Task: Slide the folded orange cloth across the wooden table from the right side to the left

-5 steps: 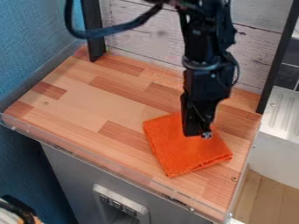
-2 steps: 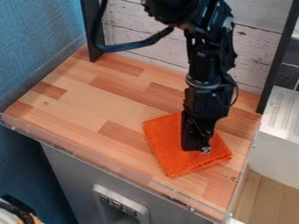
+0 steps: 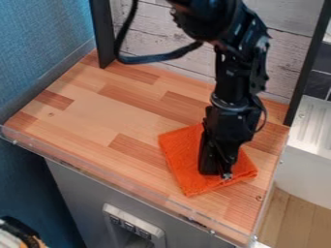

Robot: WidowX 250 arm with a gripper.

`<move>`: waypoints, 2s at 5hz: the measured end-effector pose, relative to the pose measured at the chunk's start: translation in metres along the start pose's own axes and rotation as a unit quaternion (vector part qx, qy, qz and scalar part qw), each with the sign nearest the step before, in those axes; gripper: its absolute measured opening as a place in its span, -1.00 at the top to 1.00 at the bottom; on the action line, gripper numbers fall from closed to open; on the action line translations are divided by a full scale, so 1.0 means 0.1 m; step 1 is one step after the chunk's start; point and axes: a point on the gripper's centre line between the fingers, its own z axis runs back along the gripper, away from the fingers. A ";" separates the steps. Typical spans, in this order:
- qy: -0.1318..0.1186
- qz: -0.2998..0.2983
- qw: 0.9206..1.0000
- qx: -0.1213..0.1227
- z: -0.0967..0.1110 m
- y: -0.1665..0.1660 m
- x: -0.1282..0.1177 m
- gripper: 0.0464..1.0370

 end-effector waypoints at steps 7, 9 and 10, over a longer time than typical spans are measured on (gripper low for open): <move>-0.085 0.372 0.923 0.047 -0.12 0.75 -0.74 0.97; -0.094 0.437 0.894 0.009 -0.13 0.98 -0.90 0.97; -0.087 0.453 0.887 -0.005 -0.12 1.09 -0.96 0.97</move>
